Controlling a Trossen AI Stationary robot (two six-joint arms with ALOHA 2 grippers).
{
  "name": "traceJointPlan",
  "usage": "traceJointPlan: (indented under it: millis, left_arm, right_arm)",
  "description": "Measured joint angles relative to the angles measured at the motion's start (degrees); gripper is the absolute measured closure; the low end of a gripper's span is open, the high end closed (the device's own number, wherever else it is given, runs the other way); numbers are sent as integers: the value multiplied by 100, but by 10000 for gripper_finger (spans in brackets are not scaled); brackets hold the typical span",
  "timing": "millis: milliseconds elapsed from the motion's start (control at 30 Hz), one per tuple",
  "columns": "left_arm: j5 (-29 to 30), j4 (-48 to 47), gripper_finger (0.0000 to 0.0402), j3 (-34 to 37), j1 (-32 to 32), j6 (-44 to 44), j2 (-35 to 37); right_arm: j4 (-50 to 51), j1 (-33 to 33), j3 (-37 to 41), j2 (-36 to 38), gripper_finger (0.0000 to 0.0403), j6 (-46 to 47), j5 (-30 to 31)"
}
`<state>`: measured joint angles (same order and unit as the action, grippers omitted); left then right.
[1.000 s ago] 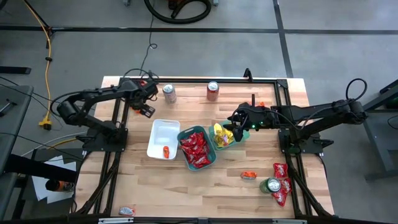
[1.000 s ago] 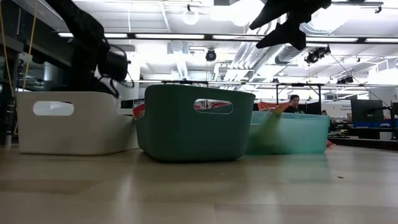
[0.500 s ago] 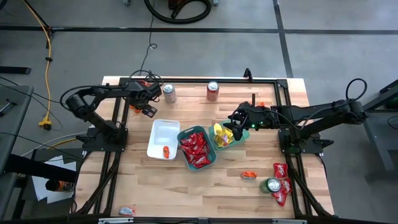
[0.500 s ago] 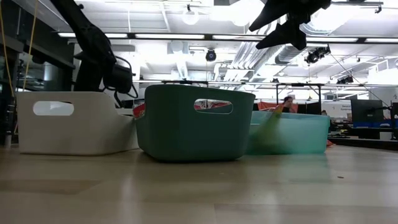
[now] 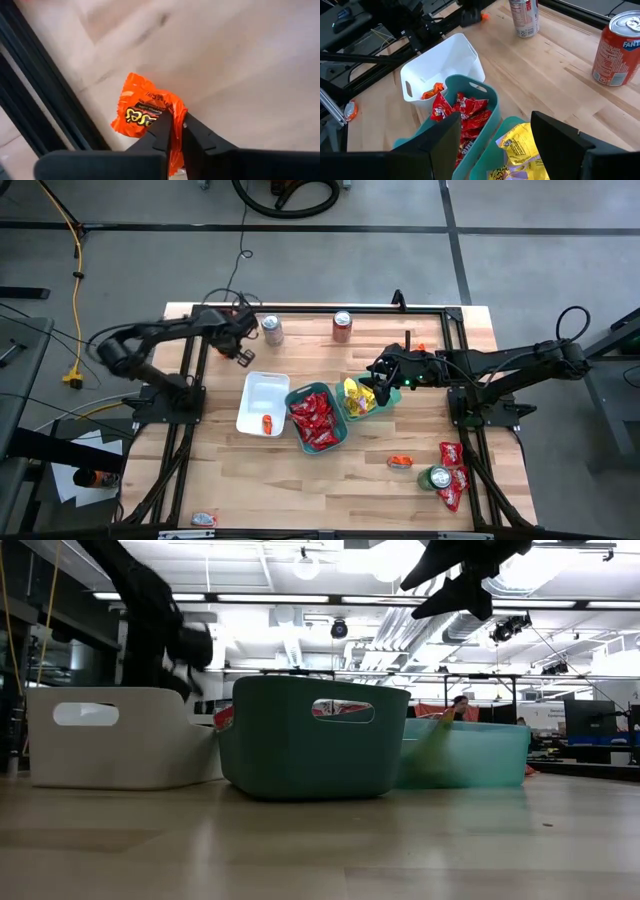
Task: Sort candy
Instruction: Put the orange chocolate into the white bin
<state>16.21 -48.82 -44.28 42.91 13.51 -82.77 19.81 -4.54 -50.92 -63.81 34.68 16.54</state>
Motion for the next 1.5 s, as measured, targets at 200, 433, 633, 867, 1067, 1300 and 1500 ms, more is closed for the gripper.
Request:
traceJointPlan:
  millis: [200,433,633,867,1067,1300,1500]
  left_arm:
    - [-872,461,398,-160,-398,379,1900]
    - [-1865,2047,400,101,-1783,1049,4059]
    - [-2070,3337,401,489,-3404,1328,4980]
    - [-1192,3507,401,803,-4563,1451,5031]
    - [-869,3379,401,798,-4715,1579,4987]
    - [-1233,1872,401,803,-5110,2414,4132]
    - [-1104,1790,393,798,-5324,2543,3168]
  right_arm:
    - [0,0,0,0,167,-15,-1]
    - [2,0,0,0,167,-17,-25]
    - [2,0,0,0,167,-153,-33]
    - [0,0,0,0,167,-170,-44]
    - [0,0,0,0,167,-168,-42]
    - [0,0,0,0,167,-63,-42]
    - [-3,0,0,0,167,-61,-40]
